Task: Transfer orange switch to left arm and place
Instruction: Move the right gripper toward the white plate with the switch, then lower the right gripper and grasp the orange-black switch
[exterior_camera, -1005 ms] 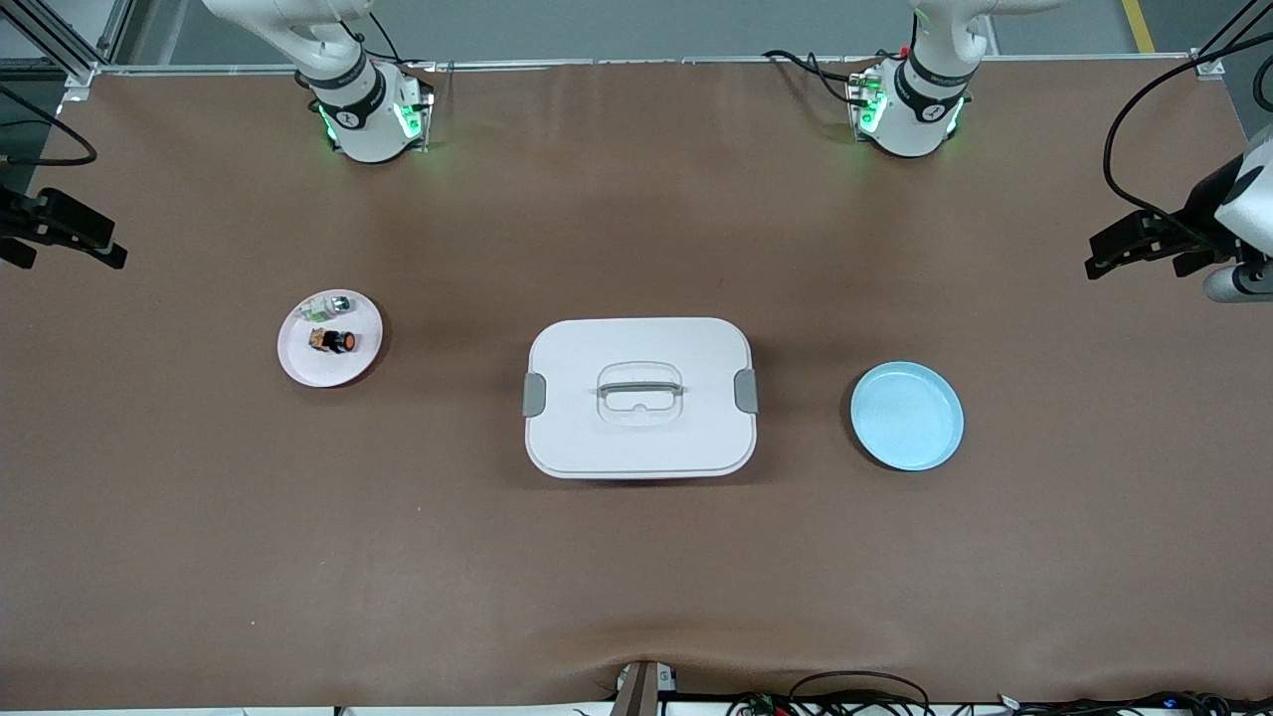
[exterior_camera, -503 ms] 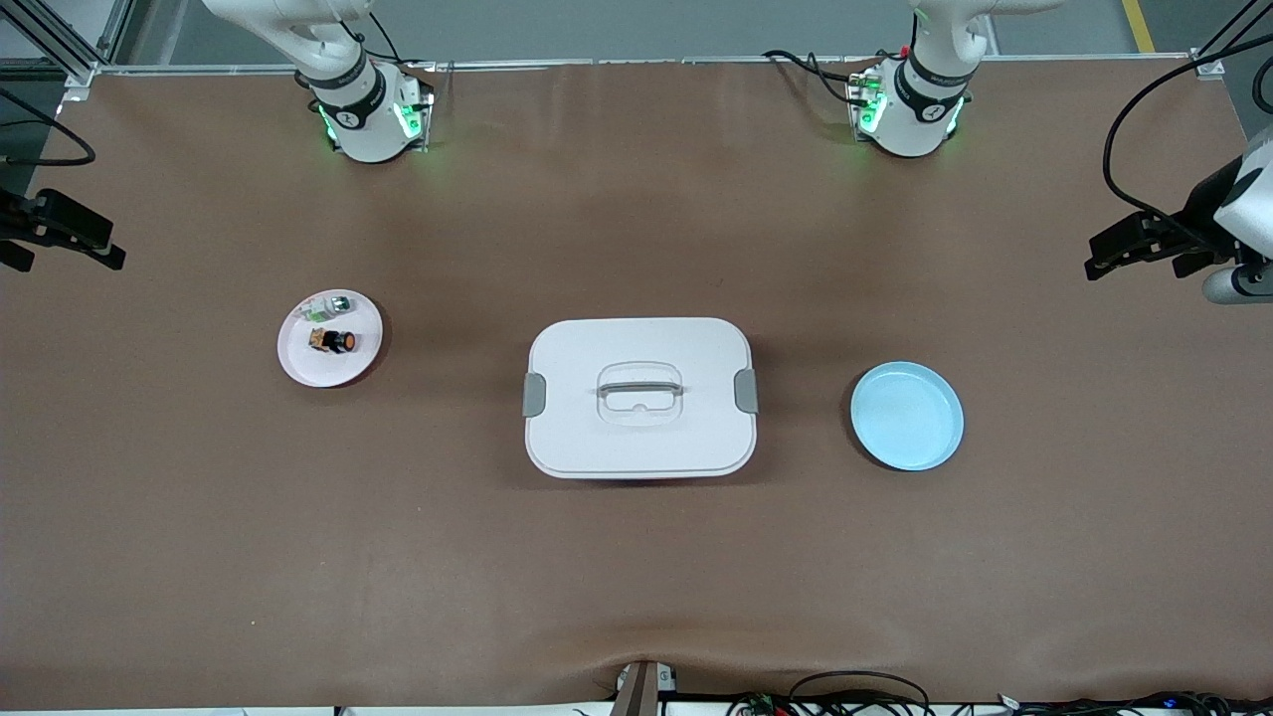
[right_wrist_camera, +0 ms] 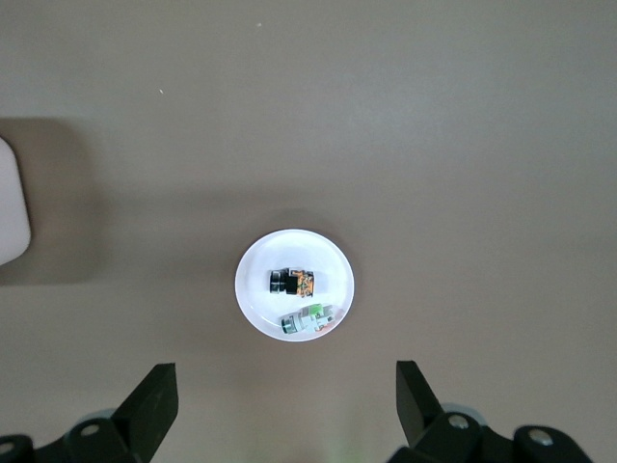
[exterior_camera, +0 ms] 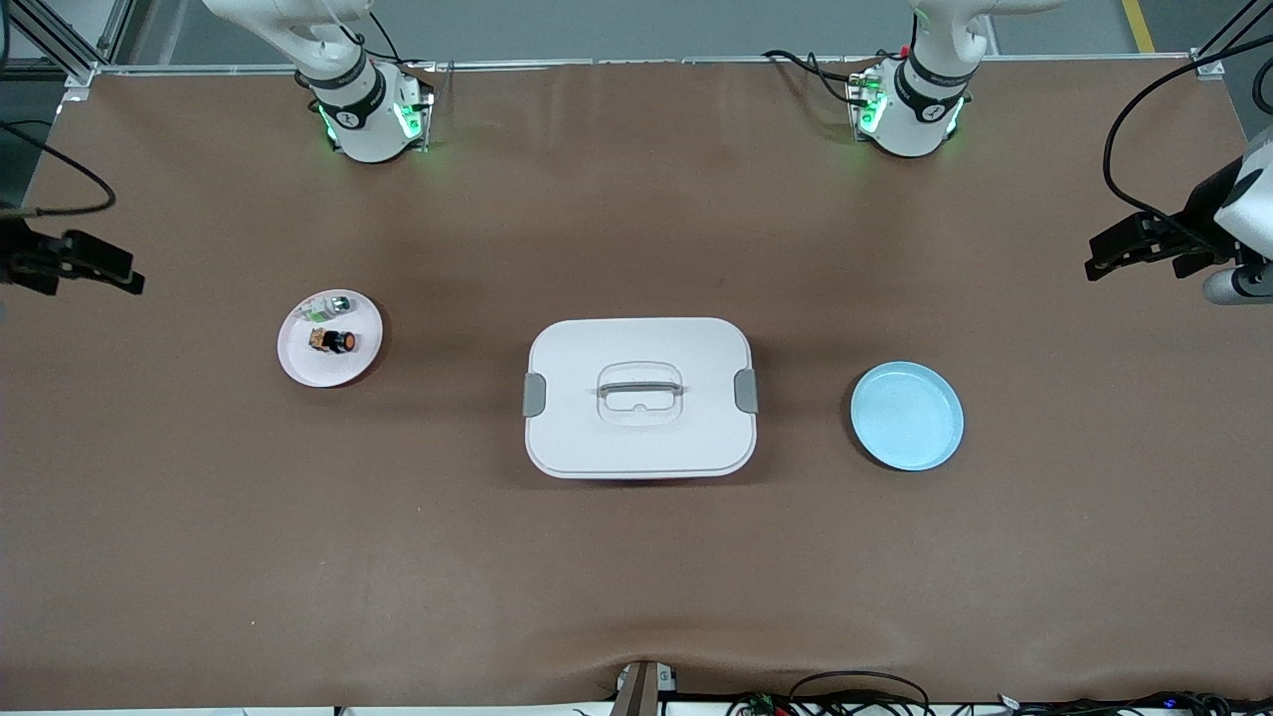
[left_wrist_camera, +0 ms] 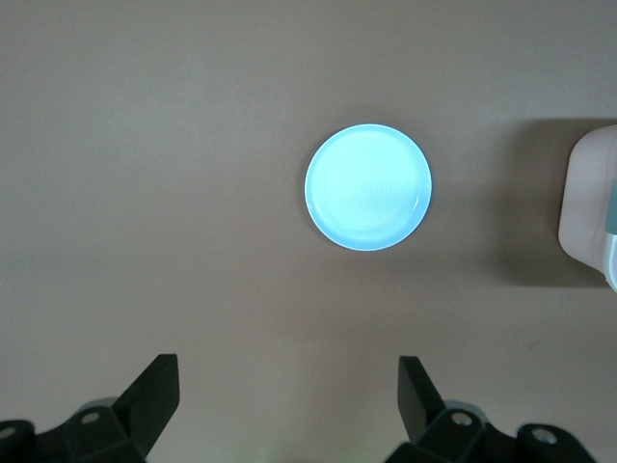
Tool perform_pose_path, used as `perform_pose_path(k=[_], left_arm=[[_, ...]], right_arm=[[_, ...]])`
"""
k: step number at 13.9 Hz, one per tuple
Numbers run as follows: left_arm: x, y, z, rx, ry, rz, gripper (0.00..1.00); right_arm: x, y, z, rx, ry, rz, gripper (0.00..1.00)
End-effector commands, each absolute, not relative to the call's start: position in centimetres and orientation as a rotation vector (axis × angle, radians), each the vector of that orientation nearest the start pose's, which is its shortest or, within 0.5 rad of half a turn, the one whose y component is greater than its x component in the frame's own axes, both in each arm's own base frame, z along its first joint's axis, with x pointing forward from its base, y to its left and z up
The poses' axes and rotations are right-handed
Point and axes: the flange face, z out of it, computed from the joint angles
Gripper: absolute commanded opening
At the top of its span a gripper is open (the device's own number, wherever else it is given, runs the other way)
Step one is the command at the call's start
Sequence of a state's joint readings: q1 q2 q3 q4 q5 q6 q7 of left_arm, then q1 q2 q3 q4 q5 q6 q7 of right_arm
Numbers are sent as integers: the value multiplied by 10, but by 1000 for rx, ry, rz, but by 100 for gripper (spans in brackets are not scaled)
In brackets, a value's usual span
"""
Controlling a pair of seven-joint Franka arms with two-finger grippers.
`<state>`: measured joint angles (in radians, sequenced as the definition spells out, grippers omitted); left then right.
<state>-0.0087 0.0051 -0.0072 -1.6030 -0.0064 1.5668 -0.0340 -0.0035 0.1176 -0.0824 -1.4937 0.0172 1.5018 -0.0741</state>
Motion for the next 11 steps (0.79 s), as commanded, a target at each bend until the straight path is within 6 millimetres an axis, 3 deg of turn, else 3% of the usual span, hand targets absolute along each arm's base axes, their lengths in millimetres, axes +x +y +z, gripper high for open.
perform_pose_path(k=[1,4,6,11], left_arm=[[556,-10,610,-3139,-29,79,100],[555,-11,612,-3139,-29,75,100],[555,-12,612,-3141,-29,75,100],[555,-12,612,-3141,-29,75,100]], right_arm=[[599,-48,546,-3103,3,285,100],[600,-53,529,-3092,-6,334,100],[594,-51,505,-3077,0,381,100],[546,-41,455,-3057,190,241,100]])
